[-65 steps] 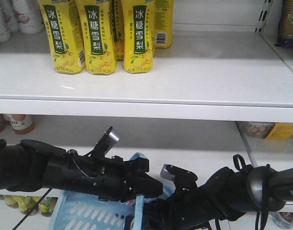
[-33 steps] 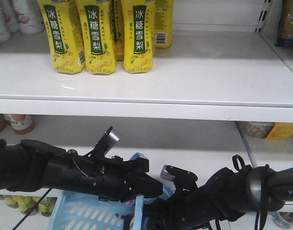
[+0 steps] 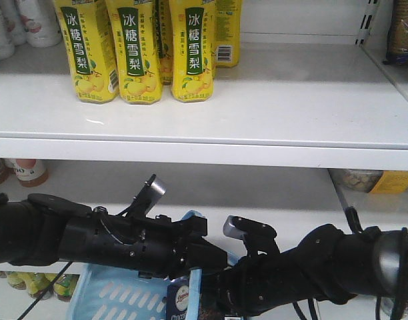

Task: Left arm holds basket, right arm returns cookies
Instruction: 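Lift the cookie box out of the basket with the right gripper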

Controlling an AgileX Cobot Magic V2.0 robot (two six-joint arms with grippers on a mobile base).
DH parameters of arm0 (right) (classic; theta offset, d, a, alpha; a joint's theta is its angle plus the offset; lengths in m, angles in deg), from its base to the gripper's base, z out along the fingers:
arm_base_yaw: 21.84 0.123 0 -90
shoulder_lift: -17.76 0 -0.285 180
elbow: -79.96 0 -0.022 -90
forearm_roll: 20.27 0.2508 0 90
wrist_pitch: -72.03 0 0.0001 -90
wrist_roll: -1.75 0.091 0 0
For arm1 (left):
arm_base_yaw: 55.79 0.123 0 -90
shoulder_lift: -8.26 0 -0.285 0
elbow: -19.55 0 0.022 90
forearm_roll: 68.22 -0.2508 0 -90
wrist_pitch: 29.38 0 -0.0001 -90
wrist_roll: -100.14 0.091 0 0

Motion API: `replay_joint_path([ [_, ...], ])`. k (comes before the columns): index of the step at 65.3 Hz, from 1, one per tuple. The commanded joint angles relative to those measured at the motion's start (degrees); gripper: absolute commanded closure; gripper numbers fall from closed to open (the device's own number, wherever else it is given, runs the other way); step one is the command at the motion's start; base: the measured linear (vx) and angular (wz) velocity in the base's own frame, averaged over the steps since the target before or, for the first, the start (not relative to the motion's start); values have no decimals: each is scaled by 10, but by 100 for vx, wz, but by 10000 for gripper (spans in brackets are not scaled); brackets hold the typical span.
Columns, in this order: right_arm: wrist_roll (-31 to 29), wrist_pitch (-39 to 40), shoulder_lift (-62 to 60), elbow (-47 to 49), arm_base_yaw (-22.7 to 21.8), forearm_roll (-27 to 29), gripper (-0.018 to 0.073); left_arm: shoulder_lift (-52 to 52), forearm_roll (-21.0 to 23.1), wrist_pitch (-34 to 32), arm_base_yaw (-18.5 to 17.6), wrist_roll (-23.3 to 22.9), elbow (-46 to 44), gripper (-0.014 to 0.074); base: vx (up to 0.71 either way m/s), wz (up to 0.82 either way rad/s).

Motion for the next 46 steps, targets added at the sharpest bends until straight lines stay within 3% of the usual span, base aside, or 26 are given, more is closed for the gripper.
replay_joint_path([
  [1,15,19,-51,-14,-2,7,323,-28,23,22,0,24,-16,603,0,0],
  [10,29,54,-89,-76,-21,9,320,-28,23,22,0,24,-16,603,0,0],
  [28,15,50,-234,-170,-50,12,320,-28,23,22,0,24,-16,603,0,0],
  [46,71,31,-433,-212,-51,13,320,-28,23,22,0,24,-16,603,0,0],
])
